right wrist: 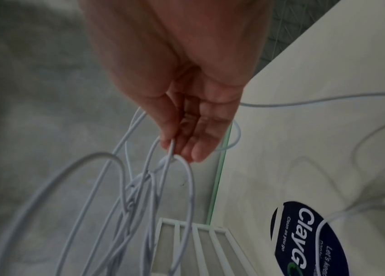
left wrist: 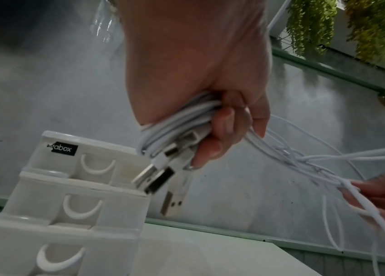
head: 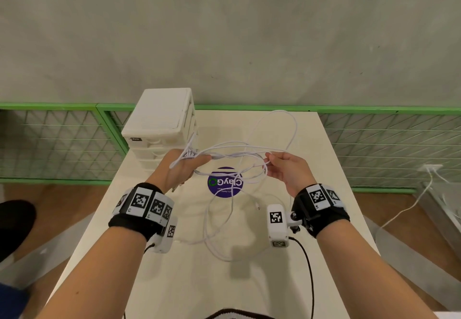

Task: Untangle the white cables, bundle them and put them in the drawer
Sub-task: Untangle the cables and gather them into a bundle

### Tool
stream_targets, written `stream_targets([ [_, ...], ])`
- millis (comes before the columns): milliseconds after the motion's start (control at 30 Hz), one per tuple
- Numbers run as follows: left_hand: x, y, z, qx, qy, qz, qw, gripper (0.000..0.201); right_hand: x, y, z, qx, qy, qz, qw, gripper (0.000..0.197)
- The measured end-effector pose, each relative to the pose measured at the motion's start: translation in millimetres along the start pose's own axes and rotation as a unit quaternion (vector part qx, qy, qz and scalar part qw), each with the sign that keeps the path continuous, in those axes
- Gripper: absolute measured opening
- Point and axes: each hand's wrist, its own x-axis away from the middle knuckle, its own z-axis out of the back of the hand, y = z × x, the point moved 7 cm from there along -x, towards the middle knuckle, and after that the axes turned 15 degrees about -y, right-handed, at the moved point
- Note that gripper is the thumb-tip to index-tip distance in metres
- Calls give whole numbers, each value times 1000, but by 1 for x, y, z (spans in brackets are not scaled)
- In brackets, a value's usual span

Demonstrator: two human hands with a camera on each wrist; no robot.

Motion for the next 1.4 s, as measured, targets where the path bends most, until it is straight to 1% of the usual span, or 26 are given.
stream_targets([
  [100,-1,5,-3,-5,-4,-6,1000,43,-2,0,4,-1,9,0,1000,18],
  [200,-2,5,-1,-2,-1,-7,1000,42,0,3,7,-26,-13,-21,999,19],
  [267,-2,3,-1,-13,1,-4,1000,44,4,6,7,-42,-45,-45,997,14],
  [333,-2,3,0,-19,13,-1,1000,44,6,6,6,-2,-74,-55,996,3],
  [400,-4,1,0,-17,29,6,999,45,7,8,5,17,-90,-41,995,16],
  [467,-6,-2,2,-19,49,23,998,47,6,8,7,-36,-107,-2,994,27],
  [533,-8,-5,1,-24,51,30,998,48,7,8,9,-88,-125,27,988,34],
  [600,-7,-5,1,-31,52,30,998,47,8,9,9,-103,-131,37,985,39],
  [667,-4,-7,1,-24,56,33,998,47,11,11,7,-88,-141,35,985,39],
  [733,-4,-10,2,-1,63,40,997,46,13,14,6,-67,-150,27,986,46],
  [767,-4,-11,3,7,66,44,997,45,13,16,8,-45,-149,19,988,51],
  [800,-3,-12,3,9,68,48,997,45,14,16,10,9,-147,12,989,54],
  [833,-3,-12,3,9,70,51,996,45,15,16,11,96,-150,4,984,53],
  [867,-3,-12,4,7,73,53,996,46,15,16,10,201,-160,-9,966,48],
  [900,-2,-12,5,5,76,54,996,46,16,18,8,298,-178,-24,938,39],
  [933,-2,-12,5,3,78,56,995,46,17,21,5,365,-197,-43,909,26],
  [967,-2,-12,6,1,79,58,995,45,19,25,3,395,-211,-65,892,13],
  [1000,-2,-12,6,-2,81,60,995,45,21,27,2,406,-218,-82,884,4],
  [1033,-1,-12,5,-2,80,60,995,44,21,30,3,417,-219,-90,877,9],
  [1133,-1,-11,1,5,76,52,996,44,19,30,6,458,-199,-78,863,10],
  [1167,-1,-12,0,10,77,50,996,43,17,30,10,460,-188,-69,865,17],
  [1200,0,-13,0,15,79,49,996,42,14,30,18,451,-166,-58,875,23],
  [1233,1,-14,0,17,82,50,995,41,12,29,29,435,-133,-50,889,23],
  [1267,2,-16,2,17,85,52,995,42,10,28,44,427,-87,-37,899,19],
  [1333,5,-19,6,20,92,52,994,42,10,26,75,451,12,-26,892,4],
  [1400,7,-22,8,26,94,50,994,41,13,27,101,471,83,-41,877,11],
])
